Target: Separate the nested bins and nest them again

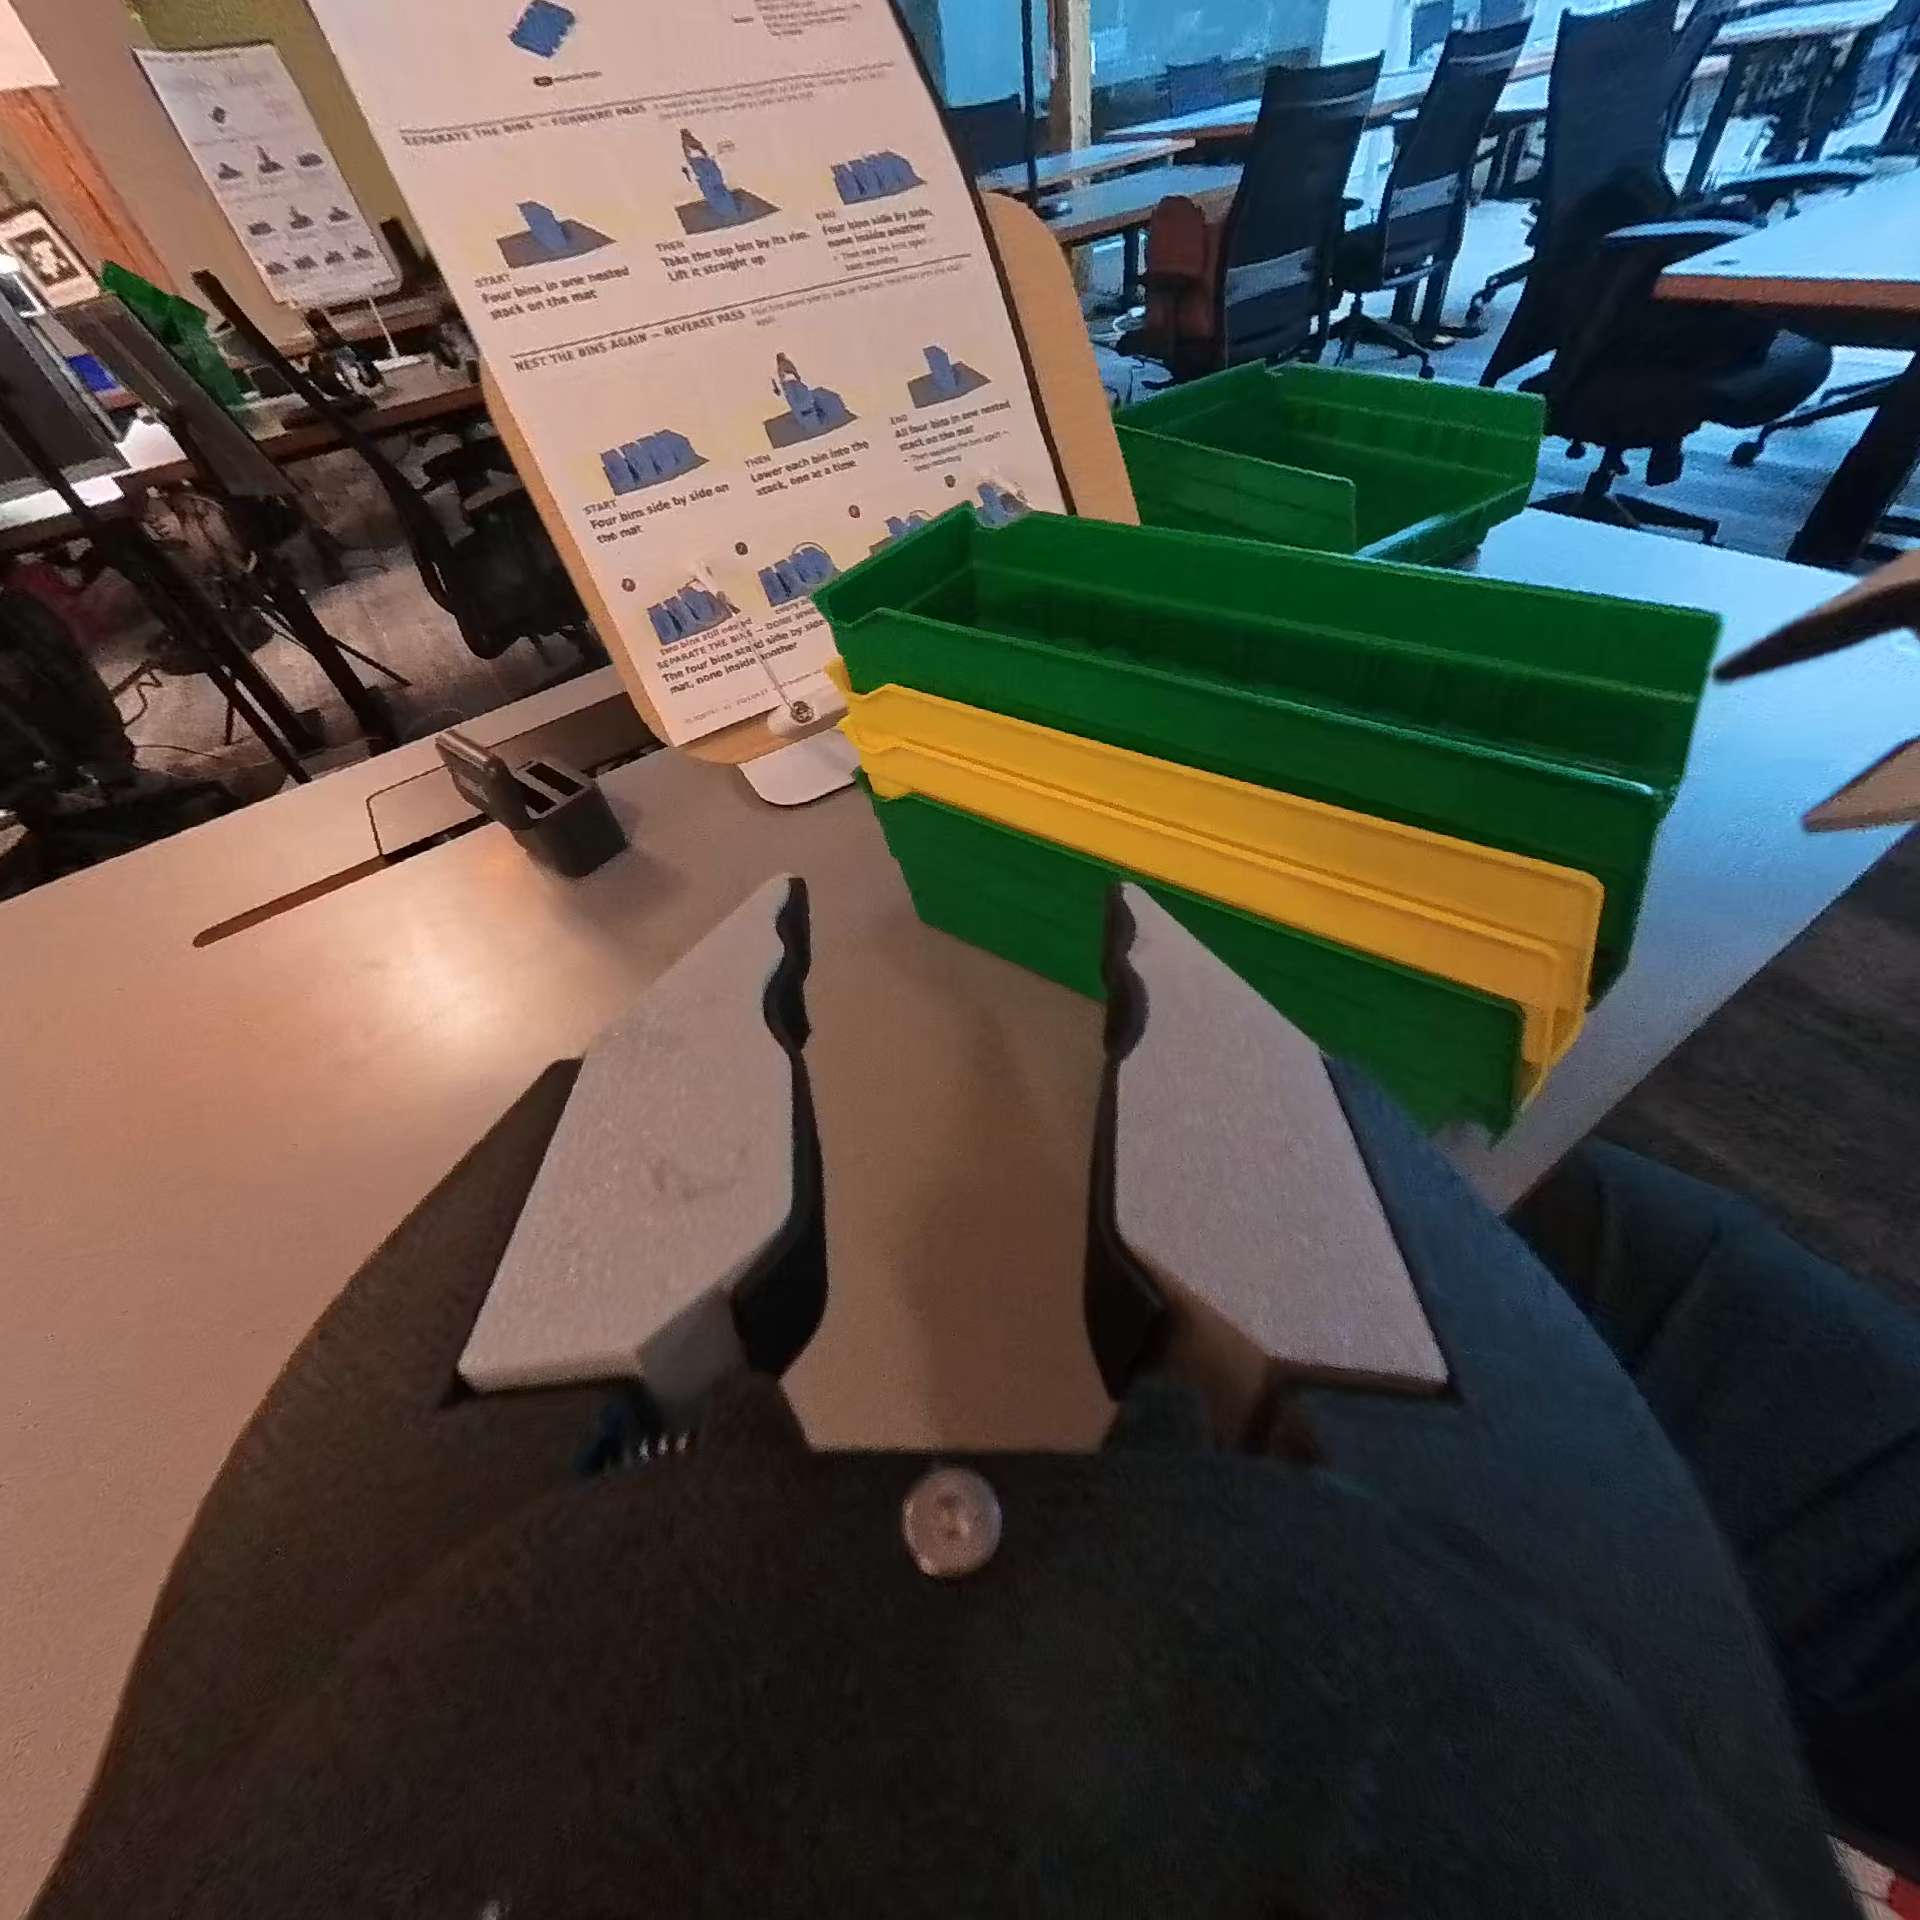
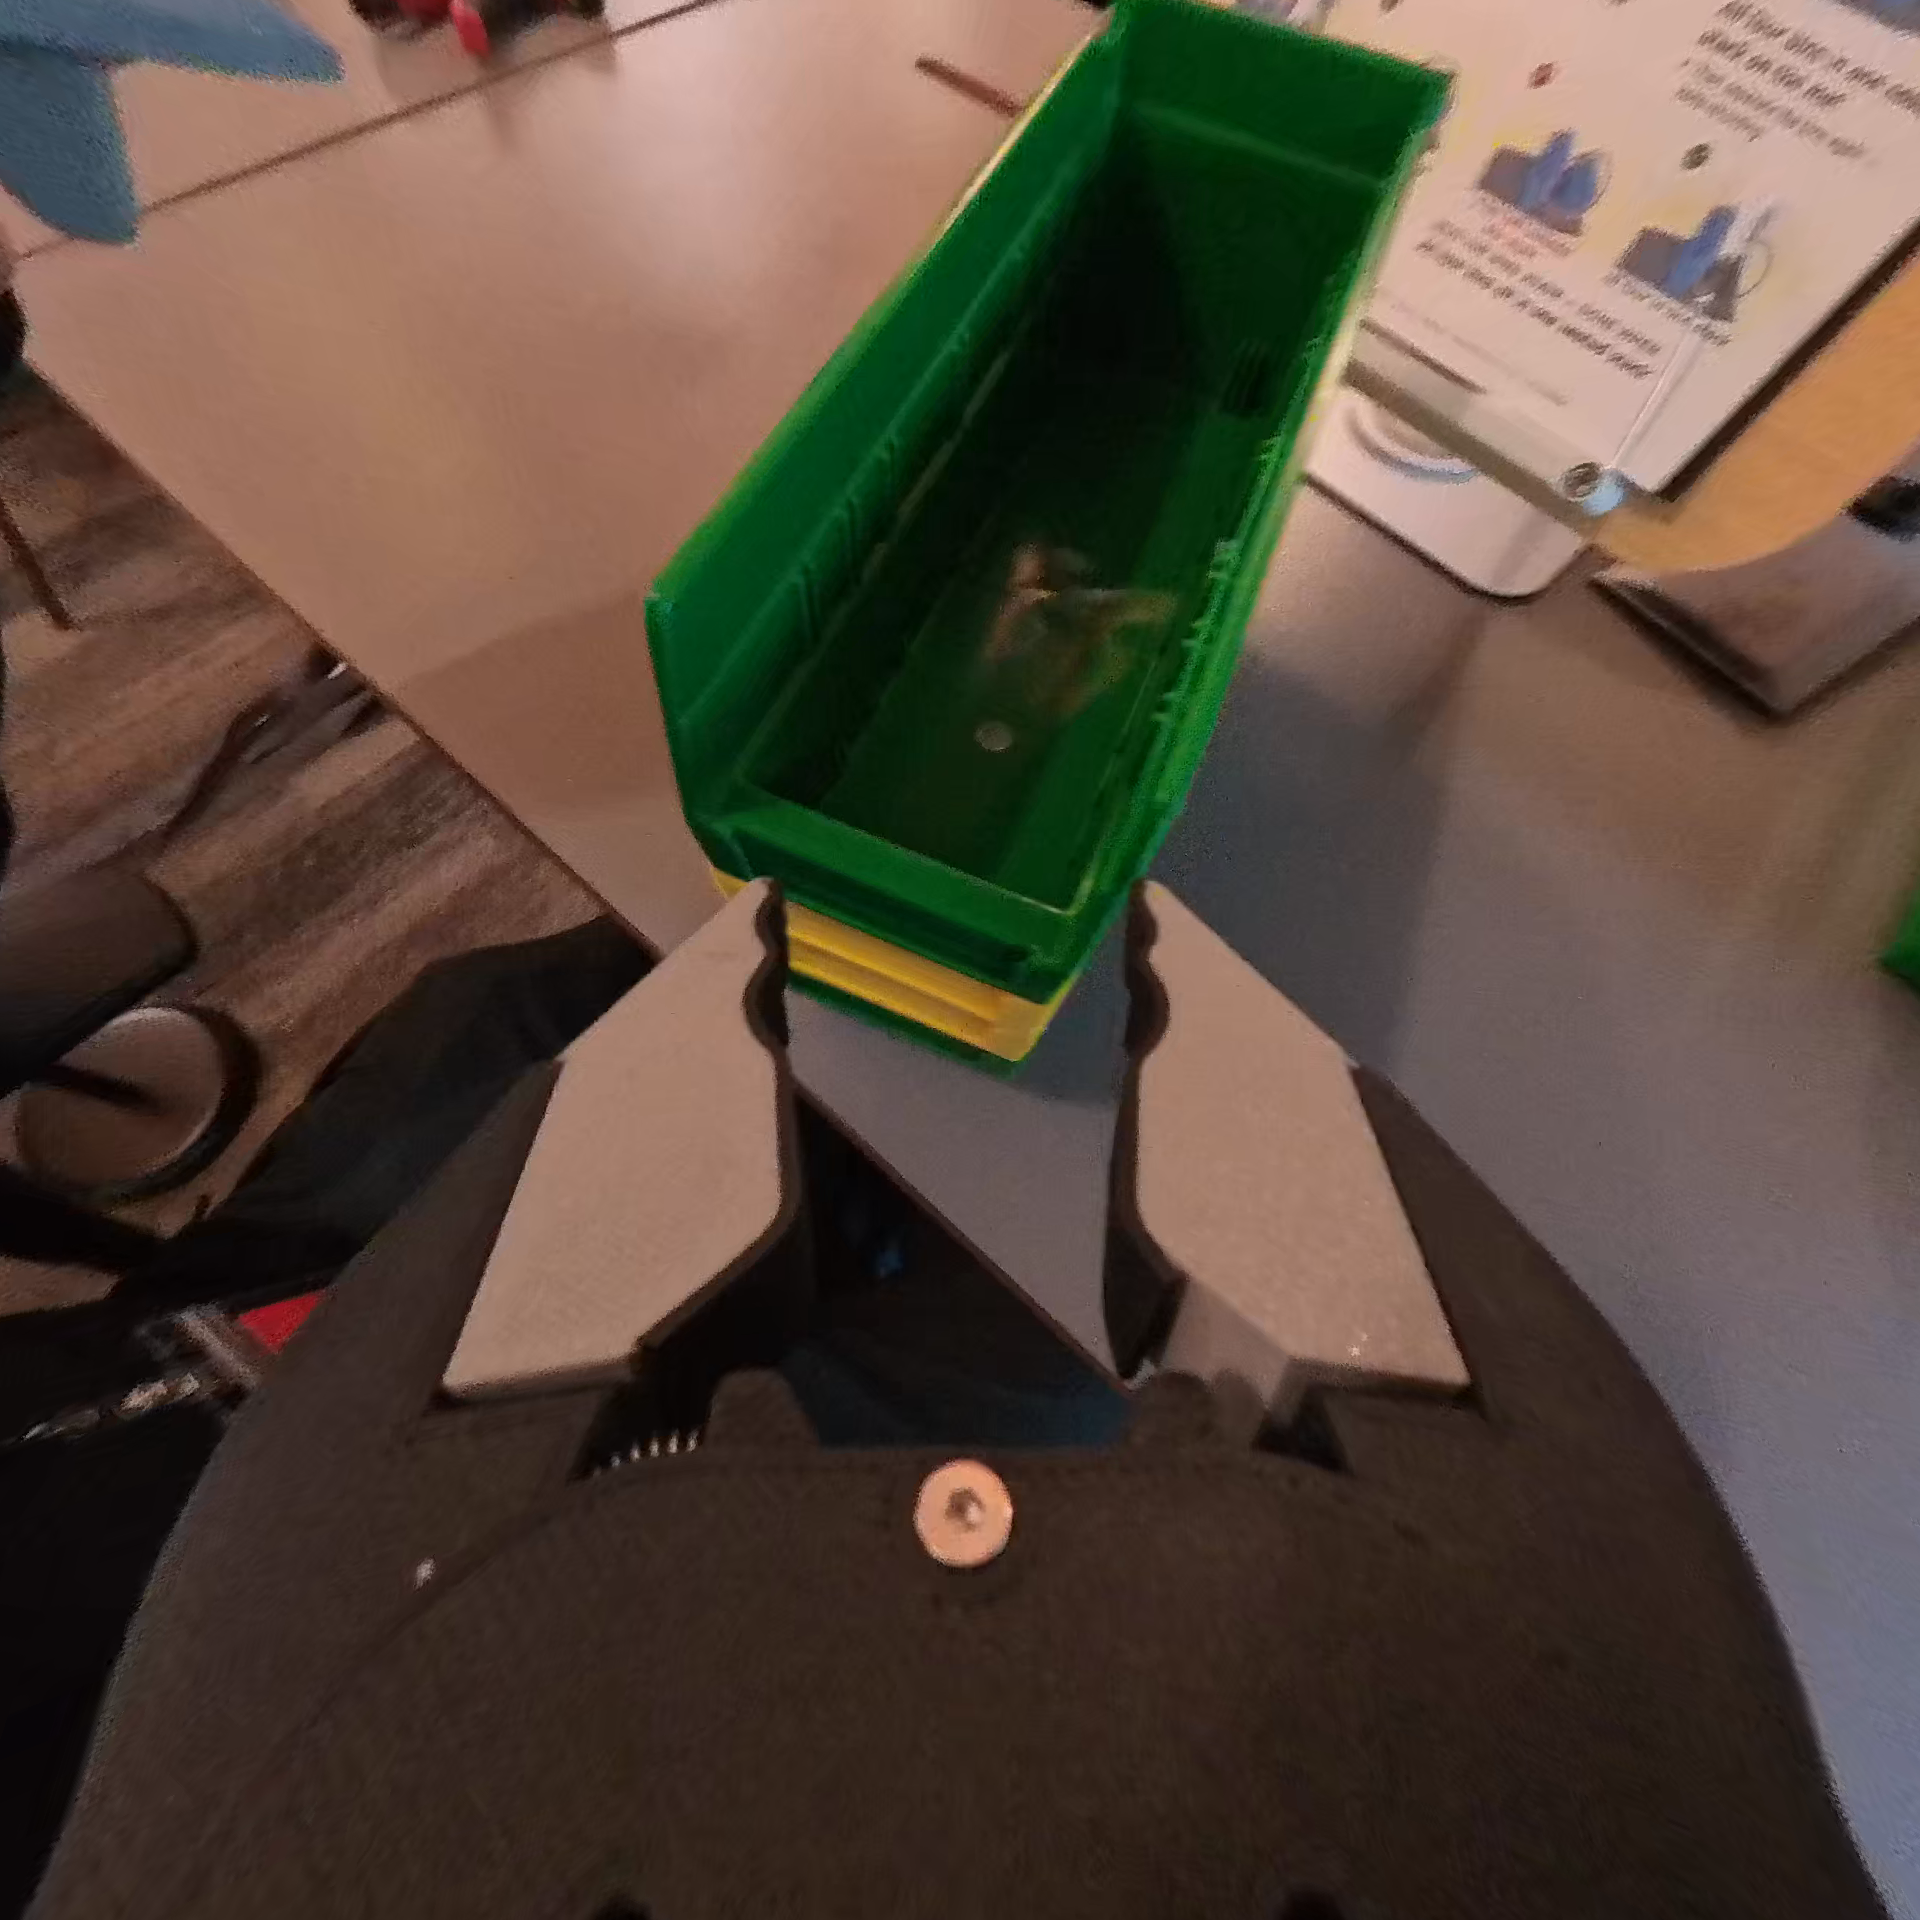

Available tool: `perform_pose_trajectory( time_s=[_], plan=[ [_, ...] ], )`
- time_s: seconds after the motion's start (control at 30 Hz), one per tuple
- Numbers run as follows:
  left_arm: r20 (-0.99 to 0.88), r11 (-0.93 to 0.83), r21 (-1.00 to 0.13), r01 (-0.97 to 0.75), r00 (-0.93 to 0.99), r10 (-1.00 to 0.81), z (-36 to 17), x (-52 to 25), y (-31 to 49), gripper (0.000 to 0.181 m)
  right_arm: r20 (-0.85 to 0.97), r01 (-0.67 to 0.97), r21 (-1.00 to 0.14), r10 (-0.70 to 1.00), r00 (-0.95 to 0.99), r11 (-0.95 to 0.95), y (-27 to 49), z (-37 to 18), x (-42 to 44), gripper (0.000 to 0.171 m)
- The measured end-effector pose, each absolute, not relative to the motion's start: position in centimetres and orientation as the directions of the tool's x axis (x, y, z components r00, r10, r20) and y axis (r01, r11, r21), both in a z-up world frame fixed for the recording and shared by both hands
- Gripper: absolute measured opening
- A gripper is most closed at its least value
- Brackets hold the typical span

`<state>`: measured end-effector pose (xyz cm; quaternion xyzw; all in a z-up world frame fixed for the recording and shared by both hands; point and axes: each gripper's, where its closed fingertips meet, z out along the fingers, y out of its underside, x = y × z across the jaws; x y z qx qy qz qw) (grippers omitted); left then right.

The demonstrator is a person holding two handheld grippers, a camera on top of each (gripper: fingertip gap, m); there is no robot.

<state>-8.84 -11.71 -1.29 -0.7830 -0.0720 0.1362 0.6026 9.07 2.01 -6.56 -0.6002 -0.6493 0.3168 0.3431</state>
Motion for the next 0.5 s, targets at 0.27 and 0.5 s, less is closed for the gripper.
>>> perform_pose_trajectory(
  time_s=[0.27, 0.5],
  plan=[
    [-0.095, -0.335, -0.942, -0.023, 0.975, 0.201, -3.6, -6.8, -9.4, 0.059, 0.068, 0.523, -0.852, 0.988, 0.139, -0.015, 5.8, -6.3, 10.5, 0.102],
    [-0.007, -0.394, -0.919, -0.008, 1.000, -0.004, -6.7, -1.2, -5.3, 0.064, 0.005, 0.517, -0.851, 0.985, 0.172, -0.086, 6.6, -7.6, 11.4, 0.106]
  ],
)
